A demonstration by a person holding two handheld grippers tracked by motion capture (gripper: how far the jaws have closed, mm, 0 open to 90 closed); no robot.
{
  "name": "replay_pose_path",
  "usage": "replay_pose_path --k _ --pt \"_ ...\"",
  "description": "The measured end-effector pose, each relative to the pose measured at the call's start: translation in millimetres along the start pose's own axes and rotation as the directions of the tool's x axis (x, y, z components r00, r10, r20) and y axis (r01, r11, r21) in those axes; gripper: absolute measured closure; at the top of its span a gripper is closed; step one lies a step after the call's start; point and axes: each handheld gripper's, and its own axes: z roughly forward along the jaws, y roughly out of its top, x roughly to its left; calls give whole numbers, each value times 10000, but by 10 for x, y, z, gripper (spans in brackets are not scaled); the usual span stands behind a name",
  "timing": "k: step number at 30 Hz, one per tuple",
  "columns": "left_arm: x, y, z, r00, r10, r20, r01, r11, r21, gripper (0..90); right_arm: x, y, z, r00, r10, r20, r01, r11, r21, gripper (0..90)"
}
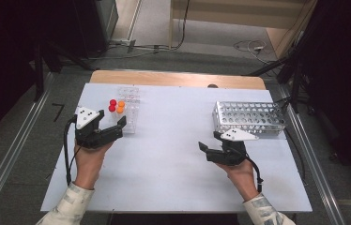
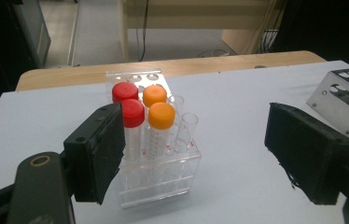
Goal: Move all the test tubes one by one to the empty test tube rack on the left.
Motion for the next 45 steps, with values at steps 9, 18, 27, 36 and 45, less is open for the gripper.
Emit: replay_pose_path --k 9,18,27,36,45 --pt "-86 -126 -37 9995 51 322 -56 9998 173 197 -32 -16 -26 10000 64 51 -64 10000 -10 263" --pt "-75 -210 -165 9991 -7 434 1 9999 131 184 -84 -69 -87 9999 76 101 -75 10000 -62 259" --pt "15 -349 -222 9998 -89 161 87 9999 98 180 -130 -119 -150 9997 104 206 -103 9999 -58 259" --pt "101 -440 -257 9999 -130 -38 130 9998 127 180 -199 -173 -251 9992 189 366 -184 9997 -147 259" --pt "167 -518 -290 9996 -178 -215 183 9995 247 170 -384 -289 -408 9956 579 736 -564 9982 -219 259"
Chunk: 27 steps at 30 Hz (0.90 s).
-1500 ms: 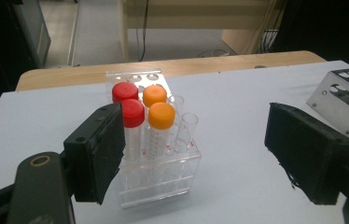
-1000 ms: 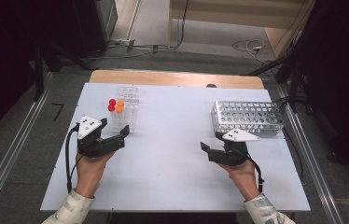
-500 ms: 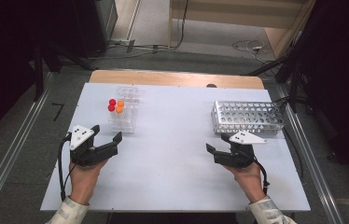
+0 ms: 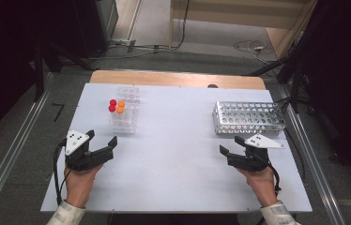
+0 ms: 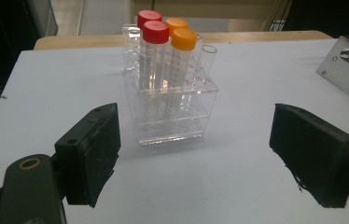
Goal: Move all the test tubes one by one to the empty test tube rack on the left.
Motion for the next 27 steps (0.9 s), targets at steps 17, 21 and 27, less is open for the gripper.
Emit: replay_pose_path --k 17,21,27 --pt "158 -116 -37 9987 -422 -296 427 9989 185 169 -305 -182 -266 9968 453 655 -440 9988 -203 256" --pt "183 -142 -40 9982 -439 -403 448 9987 225 169 -386 -241 -326 9946 563 867 -544 9982 -231 254" --pt "233 -158 -65 9976 -495 -486 507 9985 222 169 -540 -335 -444 9865 615 1515 -588 9980 -223 252"
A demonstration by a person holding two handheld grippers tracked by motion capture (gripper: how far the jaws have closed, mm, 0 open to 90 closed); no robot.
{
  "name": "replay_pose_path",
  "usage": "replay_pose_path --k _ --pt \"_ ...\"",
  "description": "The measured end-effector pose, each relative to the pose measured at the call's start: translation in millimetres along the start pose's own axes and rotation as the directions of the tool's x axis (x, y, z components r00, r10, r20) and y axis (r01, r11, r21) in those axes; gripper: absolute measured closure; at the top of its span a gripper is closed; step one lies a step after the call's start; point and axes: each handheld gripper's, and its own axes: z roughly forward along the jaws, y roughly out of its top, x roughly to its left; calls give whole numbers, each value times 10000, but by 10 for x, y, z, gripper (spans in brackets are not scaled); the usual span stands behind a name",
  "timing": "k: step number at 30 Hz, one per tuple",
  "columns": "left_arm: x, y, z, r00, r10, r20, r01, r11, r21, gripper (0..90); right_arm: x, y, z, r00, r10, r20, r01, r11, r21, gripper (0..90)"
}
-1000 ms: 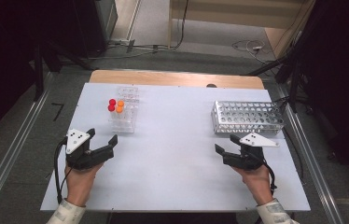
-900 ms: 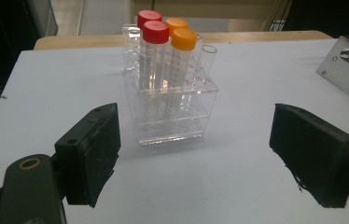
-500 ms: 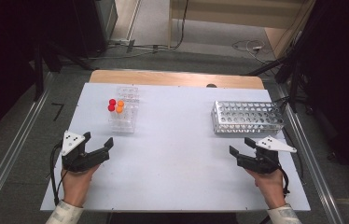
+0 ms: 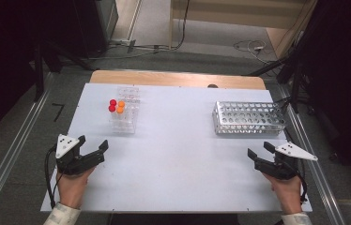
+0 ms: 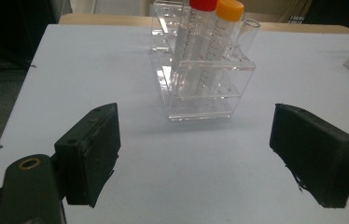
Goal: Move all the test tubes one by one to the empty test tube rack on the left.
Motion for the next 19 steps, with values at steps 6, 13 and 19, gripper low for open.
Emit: replay_pose_path --k 6,13,19 --pt "56 -38 -34 9998 -26 -178 27 10000 43 169 -221 -107 -91 9976 466 509 -467 9989 19 250" --pt "140 -106 -36 9985 -15 -546 29 9997 245 169 -454 -232 -147 9884 1086 1060 -1105 9938 127 250" --pt "204 -151 7 9968 -87 -796 126 9988 478 169 -575 -351 -132 9817 1369 1323 -1426 9892 344 237"
